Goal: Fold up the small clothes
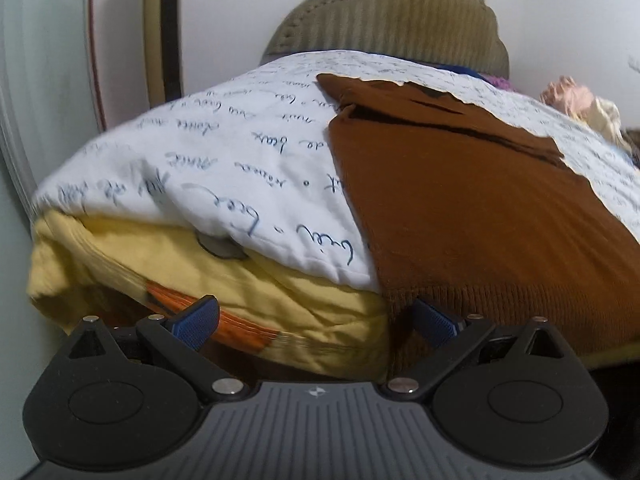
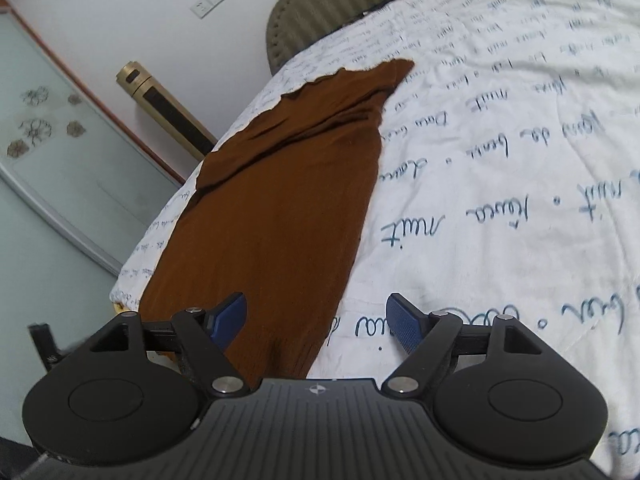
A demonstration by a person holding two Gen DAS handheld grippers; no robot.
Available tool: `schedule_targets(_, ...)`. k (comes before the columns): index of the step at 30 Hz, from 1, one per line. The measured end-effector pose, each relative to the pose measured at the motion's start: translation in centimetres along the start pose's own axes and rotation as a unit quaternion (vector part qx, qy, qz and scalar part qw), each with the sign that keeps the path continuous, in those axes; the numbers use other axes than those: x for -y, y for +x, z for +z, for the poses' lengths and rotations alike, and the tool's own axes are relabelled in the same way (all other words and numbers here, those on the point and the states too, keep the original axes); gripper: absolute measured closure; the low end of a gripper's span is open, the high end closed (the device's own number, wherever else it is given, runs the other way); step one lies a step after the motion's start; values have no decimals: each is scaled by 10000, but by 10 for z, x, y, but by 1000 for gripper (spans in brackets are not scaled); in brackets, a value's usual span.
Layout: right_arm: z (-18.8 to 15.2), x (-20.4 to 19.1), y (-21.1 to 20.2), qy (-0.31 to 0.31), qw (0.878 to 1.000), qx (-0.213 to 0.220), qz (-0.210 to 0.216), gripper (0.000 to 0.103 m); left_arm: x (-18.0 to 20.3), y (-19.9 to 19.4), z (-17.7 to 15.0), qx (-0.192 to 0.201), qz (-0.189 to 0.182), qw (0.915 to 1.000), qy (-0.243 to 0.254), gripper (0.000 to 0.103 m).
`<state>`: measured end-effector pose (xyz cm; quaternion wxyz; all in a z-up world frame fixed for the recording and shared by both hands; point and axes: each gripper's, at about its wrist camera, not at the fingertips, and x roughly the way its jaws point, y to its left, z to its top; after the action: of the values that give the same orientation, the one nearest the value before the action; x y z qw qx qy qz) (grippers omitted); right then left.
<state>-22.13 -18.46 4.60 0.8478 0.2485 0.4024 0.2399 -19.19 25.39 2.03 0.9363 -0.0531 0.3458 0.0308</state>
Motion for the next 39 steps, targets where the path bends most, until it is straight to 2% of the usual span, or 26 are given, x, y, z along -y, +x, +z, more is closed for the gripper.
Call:
schedule_targets(3, -6, 2, 4, 73, 10000, -36, -5, 27, 10, 1, -6, 50, -69, 9999, 139, 0)
schedule_targets(7, -14, 3, 9, 124, 9999, -67, 51, 26, 29, -11, -8, 300, -77, 9969, 724, 0)
schedule_targets(10, -15, 1, 10, 166, 9998, -50, 96, 26, 38, -13, -7, 390, -171, 9949, 912, 0)
schedule_targets(19, -18, 1, 16, 331, 9986, -64, 414, 26, 36, 0, -5, 224, -1096, 9925, 493, 1)
schedule_targets(23, -19, 2, 16, 383, 9982, -62, 448, 26, 40, 5, -5, 151, -1221, 9914, 448, 2)
schedule_targets(26, -20, -1, 17, 337, 9985, -72, 423, 25, 41, 5, -4, 158, -1156, 9922, 434, 8)
schedule_targets(28, -21, -2, 18, 318, 9986, -73, 423, 25, 40, 3, -3, 170, -1135, 9926, 385, 19)
schedule_targets(36, -22, -3, 17, 387, 9982, -37, 466, 23, 30, 0, -1, 152, -1069, 9941, 61, 43)
schedule_targets(37, -23, -2, 16, 431, 9977, -19, 514, 23, 30, -1, -2, 153, -1078, 9940, 44, 49)
schedule_targets(39, -24, 2, 14, 559, 9965, 8, 615, 23, 28, -2, -2, 123, -1184, 9929, -26, 56)
